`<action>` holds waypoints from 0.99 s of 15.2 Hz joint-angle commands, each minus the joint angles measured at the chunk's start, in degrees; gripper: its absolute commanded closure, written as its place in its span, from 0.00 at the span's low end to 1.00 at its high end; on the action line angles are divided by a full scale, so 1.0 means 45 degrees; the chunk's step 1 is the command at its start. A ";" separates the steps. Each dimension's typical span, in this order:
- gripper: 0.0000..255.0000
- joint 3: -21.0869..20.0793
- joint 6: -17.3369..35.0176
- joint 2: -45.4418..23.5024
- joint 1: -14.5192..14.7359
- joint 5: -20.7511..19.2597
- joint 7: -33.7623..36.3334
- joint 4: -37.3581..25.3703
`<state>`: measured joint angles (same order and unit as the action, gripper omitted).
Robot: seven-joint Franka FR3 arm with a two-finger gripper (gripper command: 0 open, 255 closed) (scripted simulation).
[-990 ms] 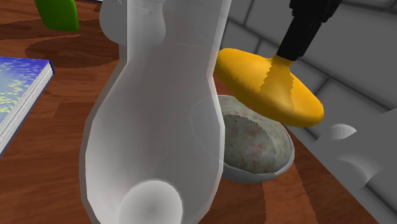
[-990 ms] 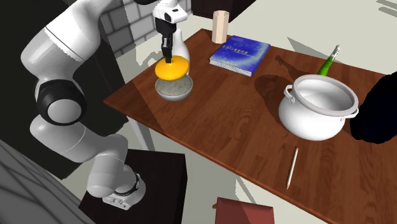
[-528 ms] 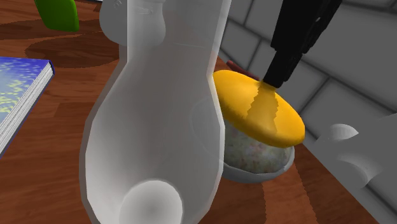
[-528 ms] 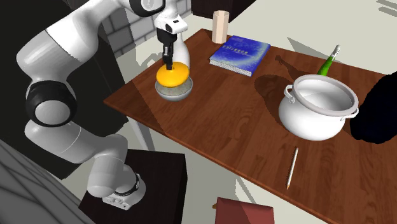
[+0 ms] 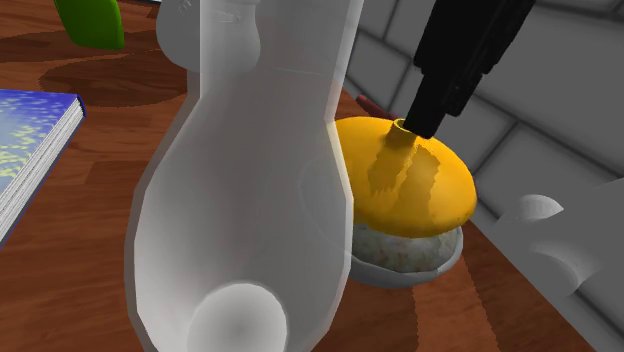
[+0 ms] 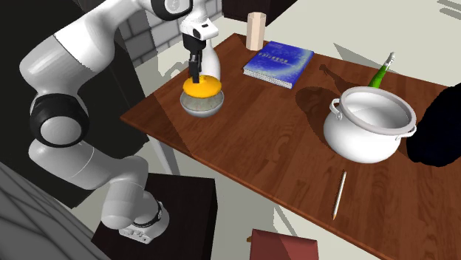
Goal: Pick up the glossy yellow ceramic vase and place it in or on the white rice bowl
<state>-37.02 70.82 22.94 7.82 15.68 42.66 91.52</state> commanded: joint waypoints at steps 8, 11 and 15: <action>0.00 -0.0659 -0.1681 -0.1591 -0.0259 -0.0637 0.0823 -0.3109; 0.00 -0.0654 -0.1680 -0.1593 -0.0251 -0.0640 0.0825 -0.3109; 0.00 -0.0654 -0.1680 -0.1593 -0.0250 -0.0640 0.0825 -0.3109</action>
<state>-39.95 63.28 15.80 6.70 12.81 46.36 77.58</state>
